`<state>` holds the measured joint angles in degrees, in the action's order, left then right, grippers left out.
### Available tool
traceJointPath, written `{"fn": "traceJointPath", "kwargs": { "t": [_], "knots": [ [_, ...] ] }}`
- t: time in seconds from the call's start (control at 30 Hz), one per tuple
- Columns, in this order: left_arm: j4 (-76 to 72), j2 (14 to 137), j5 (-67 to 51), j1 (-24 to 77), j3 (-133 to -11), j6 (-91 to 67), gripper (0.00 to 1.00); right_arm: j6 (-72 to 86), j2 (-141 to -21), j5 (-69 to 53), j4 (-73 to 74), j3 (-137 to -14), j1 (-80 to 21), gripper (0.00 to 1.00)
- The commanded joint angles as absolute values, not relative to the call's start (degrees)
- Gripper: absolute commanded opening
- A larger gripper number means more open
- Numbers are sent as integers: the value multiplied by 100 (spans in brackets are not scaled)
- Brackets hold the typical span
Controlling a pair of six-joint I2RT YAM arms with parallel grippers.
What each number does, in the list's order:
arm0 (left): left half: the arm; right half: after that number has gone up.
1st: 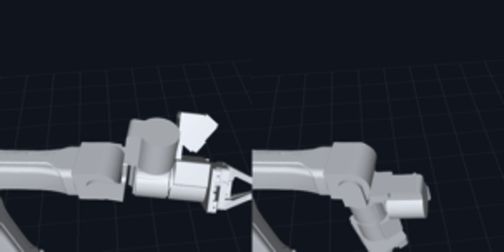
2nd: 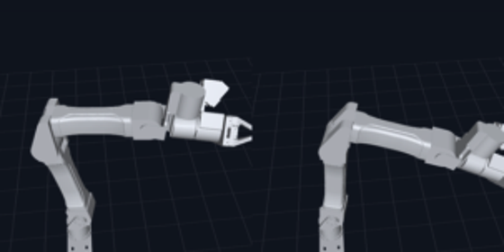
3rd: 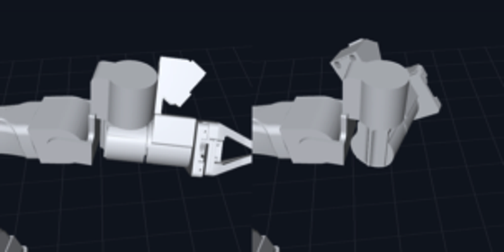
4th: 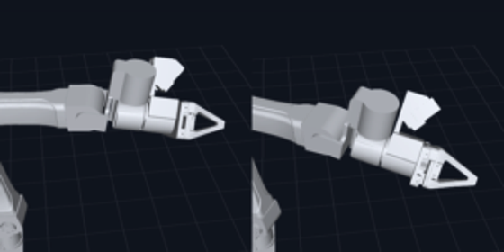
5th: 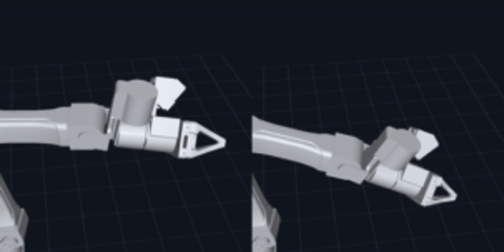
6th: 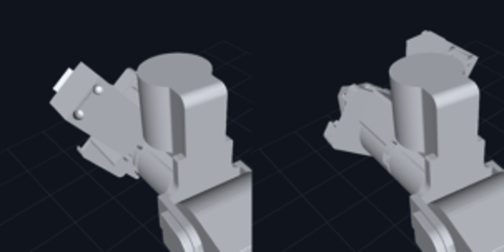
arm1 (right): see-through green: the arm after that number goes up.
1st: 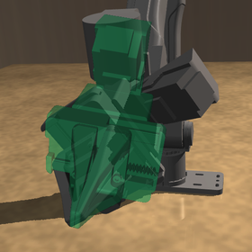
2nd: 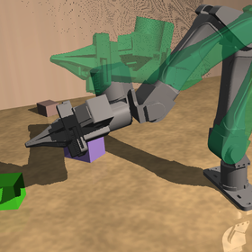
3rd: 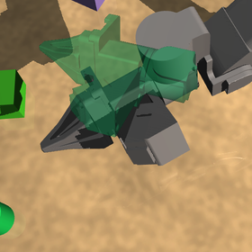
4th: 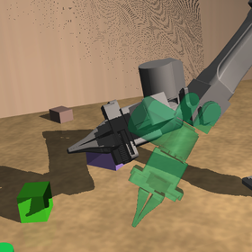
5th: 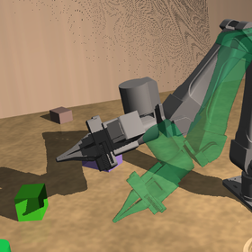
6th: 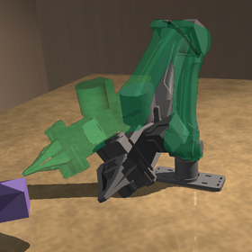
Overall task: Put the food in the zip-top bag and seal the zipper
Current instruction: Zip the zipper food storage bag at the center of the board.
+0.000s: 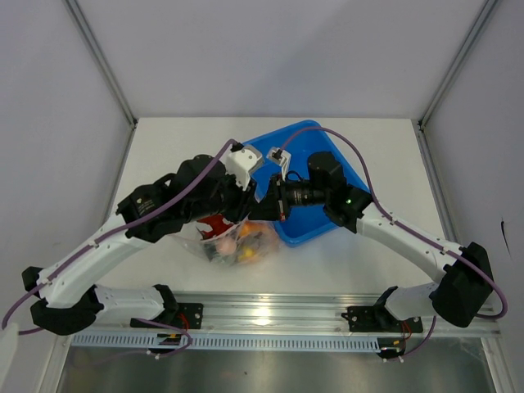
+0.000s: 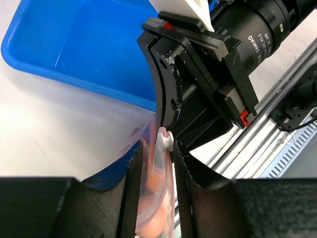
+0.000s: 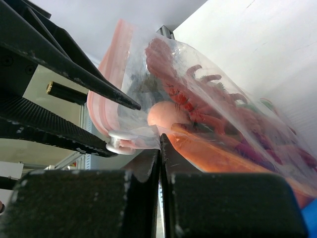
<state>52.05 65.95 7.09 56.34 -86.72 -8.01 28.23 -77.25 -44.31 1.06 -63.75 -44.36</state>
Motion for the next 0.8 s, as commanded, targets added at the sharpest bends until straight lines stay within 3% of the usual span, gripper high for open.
{"fn": "traceJointPath", "kwargs": {
  "t": [0.0,0.33,0.47,0.7,0.77],
  "knots": [
    [5186,6653,800,5678,-8842,-773,34,2733,-7664,-4359,-26,-6645,-4430,0],
    [5133,6741,694,5678,-8850,-791,36,2725,-7708,-4412,-26,-6671,-4438,0],
    [5133,6776,598,5678,-8850,-791,29,2707,-7699,-4403,158,-6680,-4438,0],
    [5291,6768,536,5678,-8833,-712,3,2646,-7620,-4351,184,-6654,-4430,0],
    [5352,6741,589,5678,-8815,-703,1,2654,-7568,-4316,89,-6601,-4403,0]
  ]
}}
